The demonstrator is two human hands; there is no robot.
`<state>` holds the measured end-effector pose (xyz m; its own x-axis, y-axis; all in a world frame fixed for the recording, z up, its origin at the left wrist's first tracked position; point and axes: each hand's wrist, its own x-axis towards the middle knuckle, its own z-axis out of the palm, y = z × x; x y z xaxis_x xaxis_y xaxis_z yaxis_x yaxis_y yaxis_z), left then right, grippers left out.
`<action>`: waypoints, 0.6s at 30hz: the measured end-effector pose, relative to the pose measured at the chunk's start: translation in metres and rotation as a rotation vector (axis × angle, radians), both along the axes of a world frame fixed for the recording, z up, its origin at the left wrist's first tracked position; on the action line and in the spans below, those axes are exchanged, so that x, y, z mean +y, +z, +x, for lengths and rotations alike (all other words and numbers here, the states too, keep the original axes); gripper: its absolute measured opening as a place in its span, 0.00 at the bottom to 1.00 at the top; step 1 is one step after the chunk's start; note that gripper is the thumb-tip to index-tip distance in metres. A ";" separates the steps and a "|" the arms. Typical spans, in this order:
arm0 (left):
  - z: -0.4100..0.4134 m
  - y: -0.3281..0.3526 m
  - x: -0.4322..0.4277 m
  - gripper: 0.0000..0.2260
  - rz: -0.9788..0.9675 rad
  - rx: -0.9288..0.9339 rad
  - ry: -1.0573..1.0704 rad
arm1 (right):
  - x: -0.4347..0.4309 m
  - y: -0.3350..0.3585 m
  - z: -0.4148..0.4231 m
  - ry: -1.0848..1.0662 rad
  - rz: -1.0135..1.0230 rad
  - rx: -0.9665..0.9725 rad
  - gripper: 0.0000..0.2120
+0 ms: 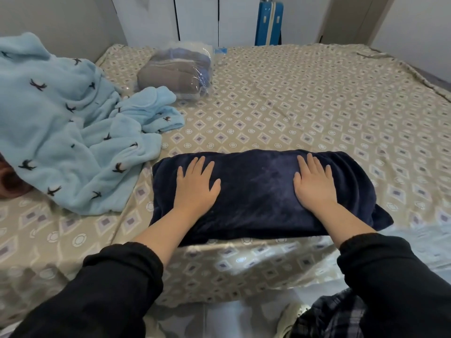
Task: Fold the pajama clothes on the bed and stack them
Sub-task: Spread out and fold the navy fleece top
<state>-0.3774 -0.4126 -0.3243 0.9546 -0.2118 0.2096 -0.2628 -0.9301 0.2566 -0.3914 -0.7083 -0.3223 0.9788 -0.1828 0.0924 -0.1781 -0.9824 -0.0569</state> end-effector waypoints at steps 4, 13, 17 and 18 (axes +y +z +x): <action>-0.022 0.015 0.004 0.18 -0.117 -0.181 -0.353 | 0.018 0.005 -0.032 0.241 0.027 -0.030 0.27; -0.058 0.030 0.021 0.18 -0.138 0.212 -0.405 | 0.042 0.025 -0.090 0.464 0.409 0.073 0.25; -0.020 0.060 0.009 0.13 -0.206 0.146 -0.270 | 0.038 0.054 -0.051 0.340 0.515 -0.075 0.17; -0.007 0.067 0.006 0.16 -0.196 0.177 -0.267 | 0.037 0.060 -0.038 0.331 0.494 -0.060 0.17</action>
<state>-0.3848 -0.4063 -0.2569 0.8964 -0.4301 0.1073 -0.4246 -0.7638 0.4861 -0.4296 -0.6717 -0.2618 0.9867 0.0958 0.1315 0.1511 -0.8395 -0.5219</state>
